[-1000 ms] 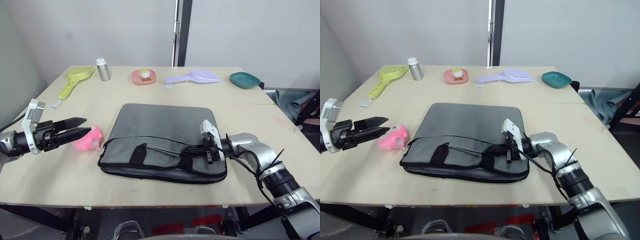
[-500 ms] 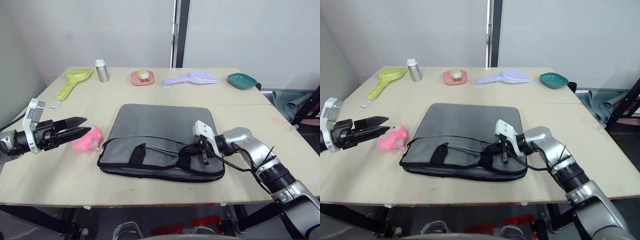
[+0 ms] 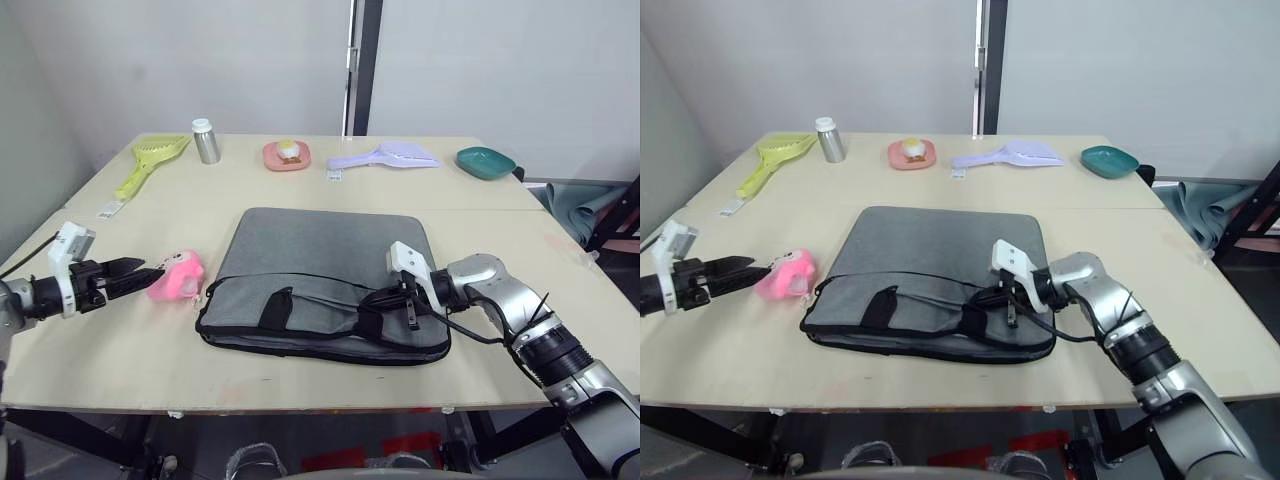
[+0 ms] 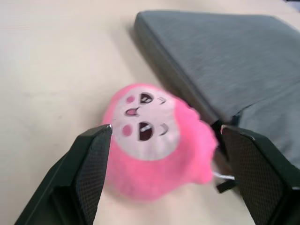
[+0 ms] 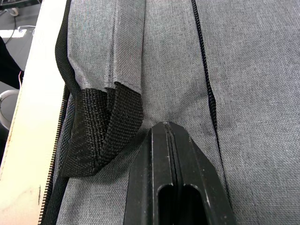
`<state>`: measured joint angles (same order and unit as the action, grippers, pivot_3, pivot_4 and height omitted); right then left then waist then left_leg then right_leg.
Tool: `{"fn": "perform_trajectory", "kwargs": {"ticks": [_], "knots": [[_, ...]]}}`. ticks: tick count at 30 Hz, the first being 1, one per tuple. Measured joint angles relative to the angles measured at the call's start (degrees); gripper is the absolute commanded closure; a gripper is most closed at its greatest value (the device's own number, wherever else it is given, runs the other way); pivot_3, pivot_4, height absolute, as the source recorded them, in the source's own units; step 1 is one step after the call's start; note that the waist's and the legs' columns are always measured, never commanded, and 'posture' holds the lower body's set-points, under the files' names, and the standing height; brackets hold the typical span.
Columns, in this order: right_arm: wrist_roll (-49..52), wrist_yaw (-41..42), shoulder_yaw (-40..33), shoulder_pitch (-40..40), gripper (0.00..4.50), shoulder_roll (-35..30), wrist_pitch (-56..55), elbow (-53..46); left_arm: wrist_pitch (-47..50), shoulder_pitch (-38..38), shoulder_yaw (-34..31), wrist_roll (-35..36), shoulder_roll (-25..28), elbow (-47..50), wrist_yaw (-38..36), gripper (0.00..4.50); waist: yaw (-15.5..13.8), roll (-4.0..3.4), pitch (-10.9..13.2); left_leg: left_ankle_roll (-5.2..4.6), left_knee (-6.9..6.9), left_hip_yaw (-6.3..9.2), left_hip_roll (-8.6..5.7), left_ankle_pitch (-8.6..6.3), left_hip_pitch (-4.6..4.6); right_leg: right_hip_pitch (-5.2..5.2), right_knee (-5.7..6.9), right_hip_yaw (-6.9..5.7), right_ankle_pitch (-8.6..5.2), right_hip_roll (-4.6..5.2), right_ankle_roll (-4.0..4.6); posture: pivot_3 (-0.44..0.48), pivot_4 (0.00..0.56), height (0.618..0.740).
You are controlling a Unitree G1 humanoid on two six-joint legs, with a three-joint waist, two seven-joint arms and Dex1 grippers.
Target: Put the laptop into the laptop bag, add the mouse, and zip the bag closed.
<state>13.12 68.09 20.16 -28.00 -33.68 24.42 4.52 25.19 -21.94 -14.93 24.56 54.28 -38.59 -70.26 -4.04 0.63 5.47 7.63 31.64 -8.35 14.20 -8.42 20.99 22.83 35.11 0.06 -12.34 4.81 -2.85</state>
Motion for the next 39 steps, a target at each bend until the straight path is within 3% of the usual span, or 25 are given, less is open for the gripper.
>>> {"fn": "perform_trajectory", "kwargs": {"ticks": [6, 12, 18, 22, 30, 39], "knots": [[0.02, -0.90, -0.09, 1.18, 4.48, -0.55, 0.62, -2.71, -1.61, -7.47, 3.98, -4.79, -2.94, -9.57, 1.09, 0.60, 0.02, -0.01, 0.01, 0.07, -0.06, -0.07, 0.00, 0.01, 0.05, 0.04, -0.12, -0.01, -0.01, 0.03, 0.00, 0.000, 0.150, 0.740], [0.15, -2.11, -1.04, 2.69, 4.50, -0.89, 1.97, -4.88, -1.80, -9.52, 5.03, -6.58, -4.39, -13.29, -0.53, 2.45, -0.30, -0.09, 0.06, 0.09, -0.14, -0.08, -0.01, 0.01, 0.05, 0.04, -0.17, -0.01, -0.01, 0.08, 0.00, 0.000, 0.150, 0.740], [0.22, -3.38, -1.33, 3.34, 4.50, -0.96, 3.32, -5.98, 1.15, -6.44, 4.87, -6.25, -3.71, -7.26, -4.37, 4.49, -0.55, -0.10, 0.06, 0.09, -0.16, -0.09, 0.00, 0.00, 0.03, 0.05, -0.17, 0.04, -0.02, 0.17, -0.01, 0.000, 0.150, 0.740], [0.21, -3.68, -1.25, 3.39, 4.50, -0.96, 3.79, -6.24, 3.28, -3.06, 4.29, -5.52, -2.60, -1.98, -4.56, 4.49, -0.55, -0.10, 0.06, 0.10, -0.19, -0.09, 0.00, 0.00, 0.03, 0.06, -0.18, 0.06, -0.02, 0.17, -0.02, 0.000, 0.150, 0.740], [0.21, -3.81, -0.96, 3.09, 4.50, -0.62, 4.18, -6.28, 9.20, 11.17, 0.05, -1.16, 1.74, 14.98, -5.96, 4.49, -0.36, -0.05, 0.05, 0.12, -0.45, -0.10, 0.00, -0.02, 0.05, 0.23, -0.23, 0.12, -0.12, 0.15, -0.18, 0.000, 0.150, 0.740], [0.21, -3.78, -0.38, 2.28, 4.50, 0.37, 4.32, -5.36, 9.22, 20.74, -2.68, 0.93, 5.30, 19.73, -8.98, 4.49, 0.24, -0.04, 0.04, 0.13, -0.85, -0.08, 0.00, -0.03, 0.02, 0.28, -0.29, 0.13, -0.23, 0.08, -0.35, 0.000, 0.150, 0.740]]}}
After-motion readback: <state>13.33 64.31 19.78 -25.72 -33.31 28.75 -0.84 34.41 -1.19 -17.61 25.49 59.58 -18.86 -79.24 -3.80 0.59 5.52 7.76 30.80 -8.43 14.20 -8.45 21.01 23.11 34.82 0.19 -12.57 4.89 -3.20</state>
